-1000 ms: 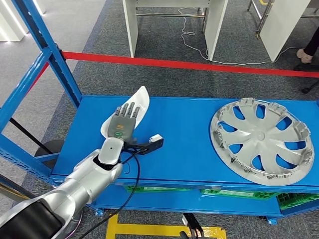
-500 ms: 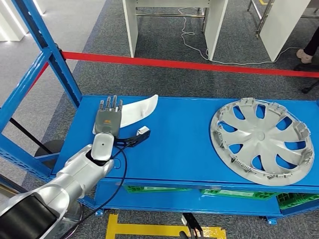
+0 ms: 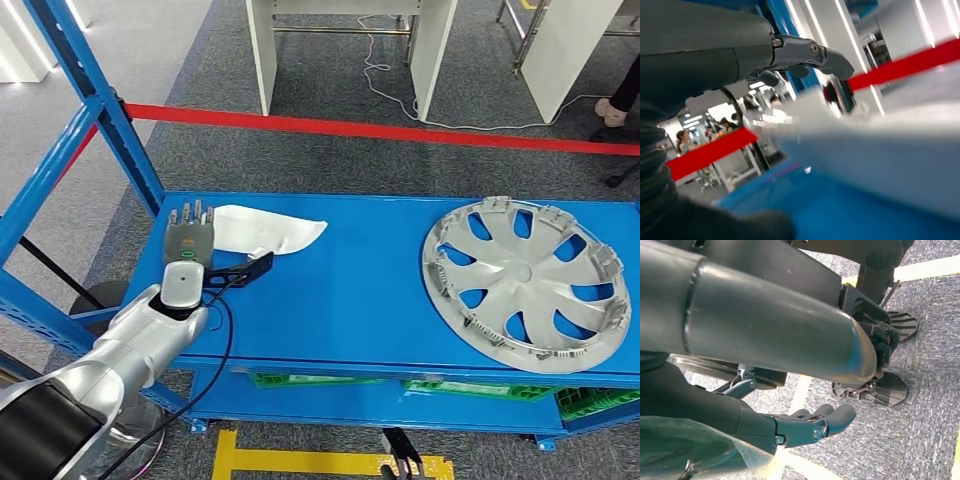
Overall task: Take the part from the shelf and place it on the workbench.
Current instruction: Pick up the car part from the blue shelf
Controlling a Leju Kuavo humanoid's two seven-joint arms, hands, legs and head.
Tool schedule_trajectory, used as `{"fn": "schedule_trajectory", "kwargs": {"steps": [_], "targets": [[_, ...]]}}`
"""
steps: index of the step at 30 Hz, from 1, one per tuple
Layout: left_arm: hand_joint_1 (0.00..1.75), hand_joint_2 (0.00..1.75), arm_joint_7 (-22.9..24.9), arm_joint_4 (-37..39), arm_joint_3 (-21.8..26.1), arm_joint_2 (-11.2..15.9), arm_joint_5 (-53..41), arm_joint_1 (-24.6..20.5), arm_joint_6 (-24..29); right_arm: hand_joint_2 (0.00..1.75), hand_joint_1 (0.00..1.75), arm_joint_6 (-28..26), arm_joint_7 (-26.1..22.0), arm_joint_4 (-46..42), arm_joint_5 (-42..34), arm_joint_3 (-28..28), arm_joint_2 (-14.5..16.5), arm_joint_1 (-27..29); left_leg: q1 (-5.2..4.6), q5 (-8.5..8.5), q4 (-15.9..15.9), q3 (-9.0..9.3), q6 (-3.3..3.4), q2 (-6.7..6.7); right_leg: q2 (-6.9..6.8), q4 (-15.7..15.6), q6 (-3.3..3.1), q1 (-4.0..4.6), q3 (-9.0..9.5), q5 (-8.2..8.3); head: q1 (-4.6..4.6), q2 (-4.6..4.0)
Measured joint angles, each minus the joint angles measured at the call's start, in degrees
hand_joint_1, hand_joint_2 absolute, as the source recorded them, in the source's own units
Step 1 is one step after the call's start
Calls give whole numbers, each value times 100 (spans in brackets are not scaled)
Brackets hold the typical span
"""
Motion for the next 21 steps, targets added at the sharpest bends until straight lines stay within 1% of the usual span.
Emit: {"fn": "schedule_trajectory", "kwargs": {"steps": [2, 4, 8, 12, 21], "targets": [[175, 175, -133, 17, 70, -10, 90, -4, -135, 0, 0, -7, -11, 1, 15, 1, -17, 28, 0, 0, -1, 0, 0, 0, 2, 0, 0, 0, 0, 0, -1, 0], [175, 175, -215, 34, 122, -23, 141, -2, -149, 0, 0, -13, -5, 3, 26, 2, -41, 96, 0, 0, -1, -1, 0, -1, 3, 0, 0, 1, 2, 0, 0, 0], [175, 175, -361, 49, 212, -31, 203, 36, 77, 0, 0, -49, 14, 13, 32, 5, -73, 315, 0, 0, -2, -4, 0, -2, 3, 1, 0, 1, 4, 0, 0, 0], [175, 175, -408, 49, 246, -33, 215, 84, 198, 0, 0, -60, 13, 17, 33, 7, -75, 420, 0, 0, -3, -5, 0, -1, 6, 1, 0, 1, 2, 0, 1, 0], [175, 175, -437, 49, 258, -33, 215, 93, 239, 0, 0, -61, 12, 32, 34, 9, -77, 460, 0, 1, -2, -3, 0, -1, 6, 1, 2, 1, 4, 4, 1, 0]]}}
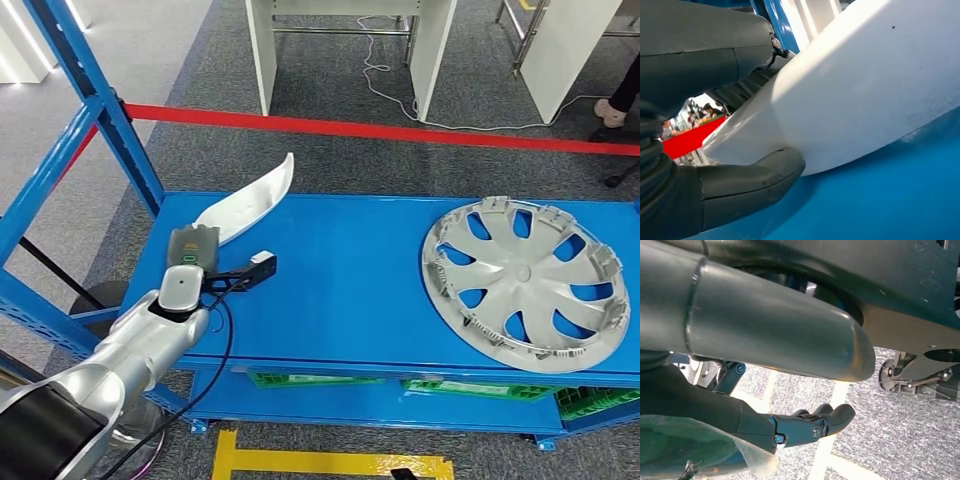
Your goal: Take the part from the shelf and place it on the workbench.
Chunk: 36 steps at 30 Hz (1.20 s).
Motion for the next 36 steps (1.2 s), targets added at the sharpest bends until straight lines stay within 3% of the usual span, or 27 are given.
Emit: {"fn": "schedule_trajectory", "kwargs": {"steps": [3, 7, 9, 17, 36], "targets": [[175, 175, -176, 0, 12, 1, 30, 32, 293, 0, 0, -7, -2, 1, 23, 3, 0, 8, 0, 0, 0, -1, 0, 0, 0, 0, 0, 0, 0, 0, 1, 0], [175, 175, -824, -113, 150, 34, 10, 270, 1746, 0, 0, -24, -27, 4, 103, 46, -1, 16, 0, -1, 0, -2, 0, 0, 1, 0, 1, 0, 0, -1, 0, 0], [175, 175, -1146, -418, 373, 77, -158, 508, 2176, 0, 0, -43, -46, 5, 127, 74, -2, 21, -1, -1, -1, -2, 0, 0, 1, 0, 2, -1, -1, -2, 0, 0], [175, 175, -1335, -1134, 968, 178, -302, 995, 2263, 0, 0, -59, -54, 10, 132, 107, -7, 31, 0, 0, -3, -2, 0, 0, -2, 0, 3, 0, -3, -2, -1, 0], [175, 175, -1340, -1373, 1125, 237, -306, 1104, 2263, 0, 0, -61, -55, 21, 147, 130, -9, 30, 0, 0, -2, -2, 0, 0, -1, 0, 3, 0, -2, -2, 0, 0]]}}
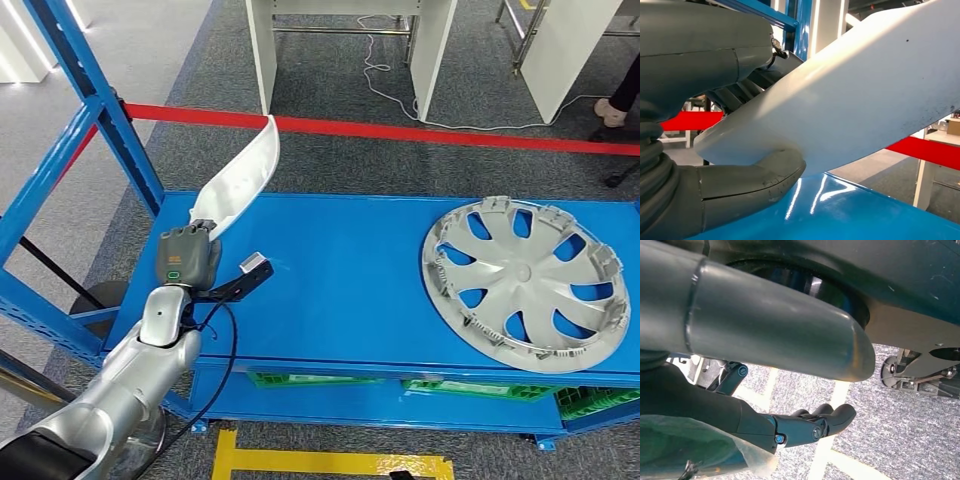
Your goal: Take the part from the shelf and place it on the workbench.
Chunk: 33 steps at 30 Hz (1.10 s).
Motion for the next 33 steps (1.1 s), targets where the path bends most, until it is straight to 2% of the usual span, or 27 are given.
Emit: {"fn": "schedule_trajectory", "kwargs": {"steps": [2, 4, 5, 7, 9, 11, 13, 15, 16, 18, 20, 22, 23, 25, 26, 27, 28, 30, 31, 32, 33], "targets": [[175, 175, -92, -9, 11, -1, -13, 8, 0, 0, 0, -3, -2, 1, 1, 1, 0, 0, 0, 0, 0, 0, 0, 0, 0, 0, 0, 0, 0, 0, 0, 0], [175, 175, -592, -140, 170, -43, -22, 111, 1, 0, 0, -15, -15, 1, 4, 2, 0, 2, 0, 0, 1, 0, 0, 0, 0, 0, 0, 0, 0, 0, -1, 0], [175, 175, -1058, -267, 360, -100, 22, 216, 1, 0, 0, -27, -24, 2, 8, 2, 0, 4, 0, 0, 1, -1, 0, 1, 0, 0, 0, -1, -1, 0, -1, 0], [175, 175, -2378, -597, 1035, -363, 373, 467, 6, 0, 0, -52, -44, 3, 20, 2, -1, 7, -1, -1, 3, -4, 0, 2, 3, -1, 1, -1, -3, -1, 1, 0], [175, 175, -3476, -945, 1712, -675, 1318, 680, 13, 0, 0, -72, -52, 3, 47, 4, -2, 7, -2, -3, 3, -5, 2, 12, 18, -1, 1, -2, -6, -1, 2, 0], [175, 175, -3874, -1390, 1980, -859, 2648, 856, 24, 0, 0, -95, -37, 3, 89, 7, -3, 14, -3, -6, 4, -4, 4, 23, 30, -2, 1, -3, -10, 0, 0, 0], [175, 175, -3883, -1992, 1927, -884, 3753, 1024, 12, 0, 0, -128, 23, 4, 121, 10, -7, 23, -3, -7, 5, -6, 5, 22, 21, -4, 2, -3, -11, 0, -1, 0], [175, 175, -3817, -2793, 1724, -759, 4703, 1288, -259, 0, 0, -148, 147, 7, 174, 27, -20, 25, -13, -22, 18, -13, 24, 18, 10, -13, 16, -19, -2, 7, -1, 0], [175, 175, -3806, -3313, 1590, -635, 5184, 1556, -491, 0, 0, -150, 210, 9, 199, 48, -38, 28, -24, -34, 23, -10, 41, 22, 17, -18, 24, -32, 5, 10, 0, 0], [175, 175, -3887, -4481, 1322, -336, 5959, 2388, -835, 0, 0, -162, 292, 15, 200, 89, -92, 61, -52, -51, 25, 10, 81, 40, 59, -28, 53, -61, 11, 14, -5, 0], [175, 175, -3981, -5474, 1130, -89, 6332, 3239, -875, 0, 0, -235, 330, 30, 139, 99, -155, 116, -60, -6, -42, 48, 149, 56, 76, -68, 103, -75, 20, 20, -9, 0], [175, 175, -4008, -6111, 1012, 74, 6480, 3780, -796, 0, 0, -349, 367, 50, 70, 97, -237, 147, -30, 92, -197, 105, 229, 70, 21, -1, 138, -68, -23, -93, 3, 0], [175, 175, -4011, -6334, 959, 131, 6515, 3974, -754, 0, 0, -395, 387, 58, 43, 96, -282, 150, -11, 129, -262, 127, 258, 77, -7, 199, 147, -61, -114, -238, 18, 0], [175, 175, -4016, -6653, 845, 220, 6566, 4296, -694, 0, 0, -461, 416, 72, 3, 95, -367, 155, -3, 150, -291, 128, 277, 85, -26, 890, 171, -61, -424, -568, 42, 0], [175, 175, -4015, -6750, 802, 255, 6590, 4415, -673, 0, 0, -481, 427, 78, -9, 95, -403, 158, -2, 150, -289, 124, 276, 89, -27, 1202, 191, -63, -568, -653, 48, 0], [175, 175, -4015, -6828, 770, 285, 6611, 4502, -658, 0, 0, -498, 433, 84, -19, 94, -435, 164, 3, 149, -285, 124, 274, 92, -29, 1348, 212, -68, -639, -631, 48, 0], [175, 175, -4014, -6900, 747, 312, 6630, 4565, -649, 0, 0, -511, 439, 90, -26, 93, -466, 170, 13, 147, -274, 123, 265, 93, -33, 1285, 236, -79, -611, -499, 47, 0], [175, 175, -4014, -7023, 714, 352, 6653, 4653, -641, 0, 0, -530, 448, 97, -40, 91, -511, 171, 42, 123, -219, 114, 212, 89, -45, 686, 288, -113, -320, -120, 50, 0], [175, 175, -4014, -7074, 703, 365, 6660, 4693, -641, 0, 0, -535, 450, 100, -46, 89, -523, 166, 46, 106, -170, 90, 165, 84, -37, 387, 295, -114, -153, 5, 66, 0], [175, 175, -4012, -7115, 698, 372, 6666, 4727, -644, 0, 0, -536, 450, 101, -51, 87, -528, 162, 40, 95, -122, 69, 118, 79, -25, 188, 283, -115, -42, 56, 80, 0], [175, 175, -4012, -7151, 693, 379, 6668, 4751, -649, 0, 0, -535, 450, 102, -55, 86, -531, 156, 29, 95, -79, 41, 76, 75, -9, 96, 252, -107, 8, 37, 87, 0]]}}
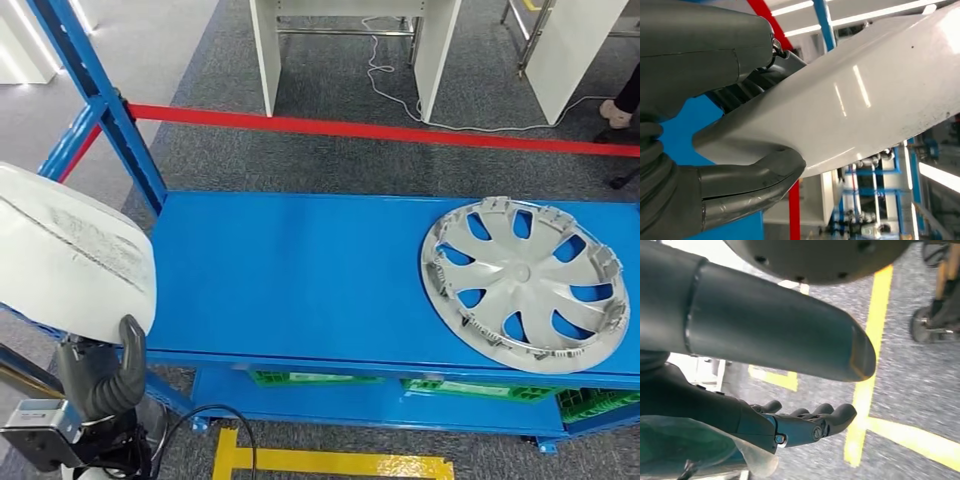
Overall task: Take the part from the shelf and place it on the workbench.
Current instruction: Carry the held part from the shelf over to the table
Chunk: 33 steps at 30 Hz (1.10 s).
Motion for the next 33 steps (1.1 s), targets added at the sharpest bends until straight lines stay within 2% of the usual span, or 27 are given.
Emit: {"fn": "schedule_trajectory", "kwargs": {"steps": [2, 4, 5, 7, 8, 9, 10, 11, 12, 13, 14, 16, 18, 19, 20, 21, 22, 23, 24, 25, 26, 27, 28, 29, 30, 31, 33], "targets": [[175, 175, 1, -46, -7, 9, 2, 31, -10, 0, 0, 3, -1, 2, 1, -2, -2, -3, -4, 29, 39, -46, -65, -6, 23, 1, -105, 12, -31, -21, -4, 0], [175, 175, 1, -79, -10, 19, 7, 66, -21, 0, 0, 4, -4, 2, 4, -3, -3, -4, 11, -101, 161, -130, -109, -7, 12, -2, -230, 16, -109, 17, -18, 0], [175, 175, 2, -91, -11, 22, 12, 85, -27, 0, 0, 4, -6, 2, 5, -3, -3, -3, 13, -265, 332, -204, -120, -8, 2, -8, -290, 20, -155, 50, -26, 0], [175, 175, 3, -104, -11, 31, 28, 113, -37, 0, 0, 9, -10, 2, 10, -3, -3, -2, 8, -740, 1000, -422, -127, -9, -19, -10, -381, 57, -261, 120, -44, 0], [175, 175, 3, -105, -11, 33, 34, 126, -39, 0, 0, 11, -10, 2, 14, -3, -3, 0, 2, -909, 1334, -507, -117, -9, -28, -9, -409, 83, -313, 157, -49, 0], [175, 175, 3, -106, -11, 37, 39, 138, -40, 0, 0, 13, -11, 2, 18, -3, -3, 1, -10, -982, 1563, -535, -94, -9, -37, -7, -430, 113, -367, 199, -51, 0], [175, 175, 3, -106, -11, 38, 42, 148, -45, 0, 0, 13, -11, 2, 22, -3, -3, 0, -29, -920, 1573, -468, -55, -10, -40, -6, -442, 142, -415, 239, -52, 0], [175, 175, 3, -107, -10, 40, 44, 155, -55, 0, 0, 13, -15, 2, 26, -3, -3, -2, -57, -766, 1383, -306, 4, -11, -41, -5, -452, 174, -463, 283, -51, 0], [175, 175, 3, -111, -10, 42, 47, 156, -69, 0, 0, 16, -19, 2, 28, -3, -1, -5, -98, -586, 1018, -67, 85, -13, -40, -5, -457, 200, -504, 326, -51, 0], [175, 175, 3, -121, -10, 42, 49, 156, -85, 0, 0, 20, -23, 2, 32, -3, 8, -6, -135, -487, 601, 188, 175, -13, -39, -5, -453, 226, -538, 367, -45, 0], [175, 175, 2, -136, -10, 42, 50, 155, -97, 0, 0, 24, -26, 2, 36, -3, 16, -7, -169, -435, 229, 402, 235, -16, -39, -8, -438, 234, -563, 411, -44, 0], [175, 175, 1, -162, -10, 44, 51, 160, -107, 0, 0, 30, -28, 2, 39, -3, 30, -6, -220, -449, -121, 566, 290, -22, -43, -34, -374, 209, -585, 504, -49, 0], [175, 175, 1, -175, -9, 45, 52, 165, -108, 0, 0, 37, -29, 5, 39, -3, 31, -1, -234, -325, -216, 522, 284, -15, -41, -74, -297, 181, -598, 578, -59, 0], [175, 175, 2, -179, -10, 44, 53, 165, -109, 0, 0, 41, -30, 7, 39, -3, 31, -2, -222, -246, -267, 484, 295, -5, -38, -41, -267, 180, -632, 504, -57, 0], [175, 175, 2, -181, -11, 42, 54, 165, -111, 0, 0, 44, -30, 10, 39, -3, 31, -3, -204, -162, -314, 432, 309, 6, -32, 75, -241, 180, -684, 328, -45, 0], [175, 175, 2, -181, -12, 38, 55, 169, -113, 0, 0, 45, -31, 13, 39, -3, 31, -6, -186, -90, -339, 375, 316, 16, -28, 296, -221, 173, -749, 58, -33, 0], [175, 175, 3, -182, -13, 37, 57, 175, -115, 0, 0, 46, -32, 13, 39, -3, 30, -9, -185, -29, -339, 299, 330, 17, -28, 603, -195, 166, -818, -231, -25, 0], [175, 175, 3, -181, -13, 36, 58, 181, -121, 0, 0, 48, -34, 13, 39, -3, 30, -7, -184, 29, -329, 219, 327, 19, -29, 940, -171, 159, -866, -436, -19, 0], [175, 175, 3, -181, -13, 35, 63, 187, -128, 0, 0, 49, -37, 13, 40, -3, 30, -5, -182, 89, -313, 134, 317, 21, -30, 1205, -148, 154, -872, -505, -18, 0], [175, 175, 4, -181, -13, 35, 71, 191, -140, 0, 0, 49, -40, 13, 43, -3, 30, -4, -179, 144, -290, 46, 306, 24, -32, 1337, -128, 150, -821, -442, -18, 0], [175, 175, 4, -180, -13, 34, 84, 193, -156, 0, 0, 50, -48, 13, 46, -3, 30, -4, -174, 190, -258, -43, 291, 26, -34, 1268, -114, 144, -677, -278, -17, 0], [175, 175, 4, -180, -13, 32, 99, 196, -173, 0, 0, 50, -66, 13, 50, -3, 30, -4, -167, 226, -219, -125, 272, 27, -37, 1003, -102, 134, -440, -105, -18, 0], [175, 175, 3, -181, -13, 29, 110, 198, -192, 0, 0, 51, -100, 13, 53, -3, 30, -10, -167, 253, -174, -195, 247, 27, -37, 619, -91, 129, -154, -52, -16, 0], [175, 175, 3, -181, -13, 24, 117, 200, -215, 0, 0, 62, -163, 12, 46, -3, 30, -17, -171, 274, -125, -255, 222, 27, -33, 215, -107, 132, 125, -74, -17, 0], [175, 175, 4, -181, -12, 18, 116, 203, -239, 0, 0, 85, -248, 11, 30, -3, 30, -25, -178, 296, -84, -297, 193, 27, -30, -88, -138, 138, 304, -153, -17, 0], [175, 175, 4, -181, -11, 12, 112, 207, -258, 0, 0, 111, -351, 11, 1, -3, 30, -28, -184, 323, -62, -324, 161, 27, -26, -260, -187, 152, 383, -245, -18, 0], [175, 175, 5, -180, -9, 4, 108, 221, -288, 0, 0, 151, -506, 11, -68, -7, 30, -24, -178, 368, -46, -347, 94, 25, -35, -323, -309, 158, 347, -240, -13, 0]]}}
